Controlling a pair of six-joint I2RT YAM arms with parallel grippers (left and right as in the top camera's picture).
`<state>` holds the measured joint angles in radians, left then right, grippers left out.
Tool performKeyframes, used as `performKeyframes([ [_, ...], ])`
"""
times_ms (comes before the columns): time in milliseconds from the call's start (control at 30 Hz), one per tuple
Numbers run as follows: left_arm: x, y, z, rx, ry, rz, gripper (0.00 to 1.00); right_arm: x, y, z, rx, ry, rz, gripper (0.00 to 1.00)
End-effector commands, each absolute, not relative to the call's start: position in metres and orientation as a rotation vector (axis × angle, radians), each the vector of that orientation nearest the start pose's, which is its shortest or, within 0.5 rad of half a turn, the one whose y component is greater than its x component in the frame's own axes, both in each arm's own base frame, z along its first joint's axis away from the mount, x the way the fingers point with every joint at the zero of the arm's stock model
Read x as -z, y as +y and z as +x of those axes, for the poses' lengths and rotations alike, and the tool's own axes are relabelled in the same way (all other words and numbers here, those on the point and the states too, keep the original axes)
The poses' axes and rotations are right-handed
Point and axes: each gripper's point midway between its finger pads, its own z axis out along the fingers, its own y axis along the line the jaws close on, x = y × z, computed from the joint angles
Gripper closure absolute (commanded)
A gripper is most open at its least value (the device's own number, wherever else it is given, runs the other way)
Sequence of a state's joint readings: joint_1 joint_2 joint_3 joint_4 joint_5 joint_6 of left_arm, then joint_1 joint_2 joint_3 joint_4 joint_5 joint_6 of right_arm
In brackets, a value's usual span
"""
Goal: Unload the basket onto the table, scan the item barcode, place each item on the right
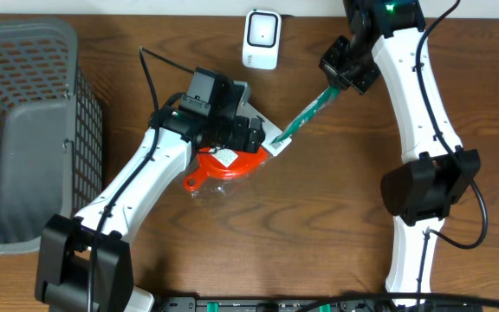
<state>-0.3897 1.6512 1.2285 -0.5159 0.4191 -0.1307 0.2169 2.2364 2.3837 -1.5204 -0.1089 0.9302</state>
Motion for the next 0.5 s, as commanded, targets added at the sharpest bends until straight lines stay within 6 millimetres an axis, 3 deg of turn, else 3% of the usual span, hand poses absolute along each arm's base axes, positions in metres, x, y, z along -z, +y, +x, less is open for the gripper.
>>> performKeyframes([
  [0, -0.16, -0.247, 0.356, 0.818, 2.369, 0.727, 0.1, -0.18, 0.107, 0.454, -0.294, 2.835, 0.991, 0.98],
  [233, -0.176, -0.267, 0.336, 0.773, 2.185, 1.034, 0.1, -0.178, 0.083, 0.452, -0.261, 2.851, 1.003, 0.98],
  [467, -0.215, -0.268, 0.327, 0.733, 2.043, 1.084, 0.1, -0.178, 0.073, 0.452, -0.253, 2.852, 1.015, 0.98],
])
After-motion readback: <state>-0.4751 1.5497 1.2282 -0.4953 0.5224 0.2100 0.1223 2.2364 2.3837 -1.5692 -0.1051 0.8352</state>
